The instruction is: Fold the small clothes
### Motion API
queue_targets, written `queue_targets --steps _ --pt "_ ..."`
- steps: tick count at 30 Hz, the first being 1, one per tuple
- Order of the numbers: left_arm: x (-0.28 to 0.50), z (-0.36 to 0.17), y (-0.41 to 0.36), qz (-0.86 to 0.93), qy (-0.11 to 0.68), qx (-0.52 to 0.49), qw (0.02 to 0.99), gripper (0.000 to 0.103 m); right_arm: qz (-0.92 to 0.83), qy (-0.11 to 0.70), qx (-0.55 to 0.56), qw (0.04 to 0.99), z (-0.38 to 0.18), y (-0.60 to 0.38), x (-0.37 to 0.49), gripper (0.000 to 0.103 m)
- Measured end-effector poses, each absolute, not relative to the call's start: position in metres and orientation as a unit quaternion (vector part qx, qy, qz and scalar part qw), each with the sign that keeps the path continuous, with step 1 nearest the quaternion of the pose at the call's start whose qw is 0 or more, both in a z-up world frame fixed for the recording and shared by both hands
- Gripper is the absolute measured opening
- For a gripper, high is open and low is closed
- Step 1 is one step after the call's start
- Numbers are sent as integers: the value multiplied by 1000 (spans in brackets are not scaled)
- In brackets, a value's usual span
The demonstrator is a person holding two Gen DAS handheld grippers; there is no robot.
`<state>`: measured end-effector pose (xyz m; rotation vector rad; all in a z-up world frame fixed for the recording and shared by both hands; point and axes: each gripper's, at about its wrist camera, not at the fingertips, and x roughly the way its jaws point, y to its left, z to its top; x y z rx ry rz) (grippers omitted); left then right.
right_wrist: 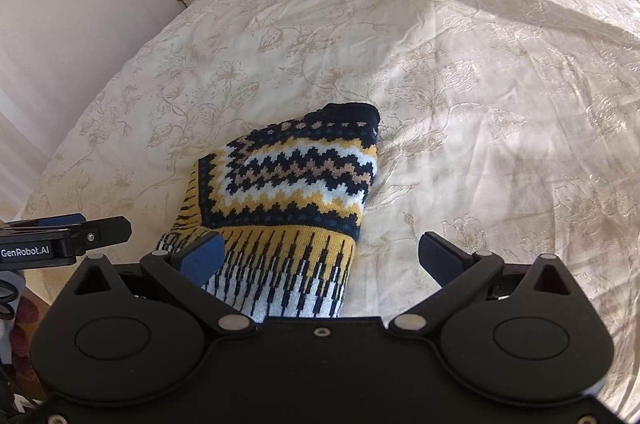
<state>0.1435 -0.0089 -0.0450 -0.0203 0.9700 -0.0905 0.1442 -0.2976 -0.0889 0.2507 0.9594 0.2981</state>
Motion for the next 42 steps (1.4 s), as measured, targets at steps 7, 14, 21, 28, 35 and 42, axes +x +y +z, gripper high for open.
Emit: queue_targets --steps 7,14,21,28,35,42 --pt "126 -23 -14 -44 459 6 887 97 118 437 118 884 -67 -293 116 102" --pt "100 -5 -8 -1 458 7 889 96 101 429 123 889 -51 -287 86 102" --pt "76 4 -1 14 450 15 893 95 99 412 130 896 -39 -280 56 102" --pt "55 6 0 10 452 14 892 92 101 397 108 906 -27 -266 30 102" --pt "40 8 0 10 452 22 892 92 69 384 95 916 -15 -257 13 102" --pt "29 8 -1 7 453 32 891 91 46 401 105 909 -11 -260 9 102"
